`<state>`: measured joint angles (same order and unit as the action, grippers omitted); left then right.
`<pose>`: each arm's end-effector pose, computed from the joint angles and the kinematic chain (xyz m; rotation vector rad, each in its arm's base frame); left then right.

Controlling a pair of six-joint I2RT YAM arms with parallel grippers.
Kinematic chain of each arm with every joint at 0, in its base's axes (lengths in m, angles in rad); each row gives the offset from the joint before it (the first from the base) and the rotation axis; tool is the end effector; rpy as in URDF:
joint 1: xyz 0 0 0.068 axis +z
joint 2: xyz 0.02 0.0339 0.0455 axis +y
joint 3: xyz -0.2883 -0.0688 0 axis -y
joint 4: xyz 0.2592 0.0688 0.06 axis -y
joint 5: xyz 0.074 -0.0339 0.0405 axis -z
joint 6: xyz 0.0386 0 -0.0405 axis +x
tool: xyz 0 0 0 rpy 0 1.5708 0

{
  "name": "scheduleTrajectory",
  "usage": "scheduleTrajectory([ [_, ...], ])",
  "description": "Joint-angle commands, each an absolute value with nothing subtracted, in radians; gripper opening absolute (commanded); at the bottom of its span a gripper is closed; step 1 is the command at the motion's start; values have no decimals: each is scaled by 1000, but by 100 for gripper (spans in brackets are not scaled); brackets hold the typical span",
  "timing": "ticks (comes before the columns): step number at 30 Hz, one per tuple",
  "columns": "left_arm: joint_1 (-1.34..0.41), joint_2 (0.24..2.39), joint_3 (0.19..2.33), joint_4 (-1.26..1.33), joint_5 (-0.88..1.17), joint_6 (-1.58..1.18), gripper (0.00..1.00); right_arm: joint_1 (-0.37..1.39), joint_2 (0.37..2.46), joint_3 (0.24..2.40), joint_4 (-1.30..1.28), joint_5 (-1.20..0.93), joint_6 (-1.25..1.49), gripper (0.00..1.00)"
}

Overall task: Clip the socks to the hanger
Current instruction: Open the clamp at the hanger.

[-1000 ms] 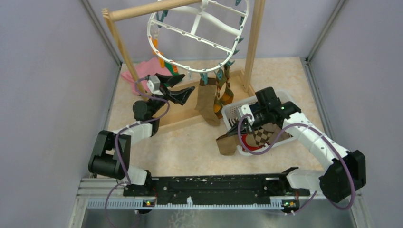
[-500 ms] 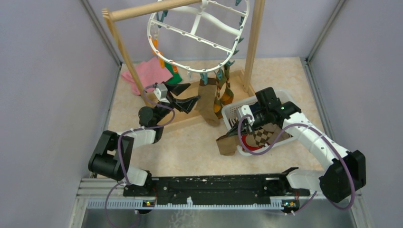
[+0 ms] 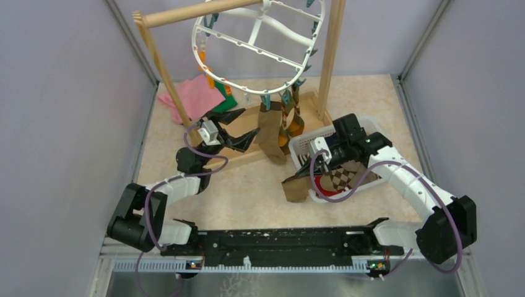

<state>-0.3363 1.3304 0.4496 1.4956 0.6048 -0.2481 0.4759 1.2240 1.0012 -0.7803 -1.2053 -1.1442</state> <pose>0.2278 -0.1029 0.2928 0.6145 0.9255 -0.8135 0.1926 0.1398 0.3119 -1.7289 1.0904 1.1108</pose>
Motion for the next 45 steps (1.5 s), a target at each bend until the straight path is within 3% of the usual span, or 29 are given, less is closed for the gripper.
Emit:
scheduleTrajectory([
  [1,-346,1324,508,1791,580,-206,85,495,1198,1017,-787,-1241,-1168,0],
  [6,-347,1347,548,1766,538,-192,77,495,1197,1017,-789,-1241,-1169,0],
  [21,-356,1357,636,1637,487,-147,75,495,1195,1019,-795,-1242,-1176,0],
  [45,-367,1382,720,1438,449,-130,61,495,1187,1022,-804,-1243,-1185,0],
])
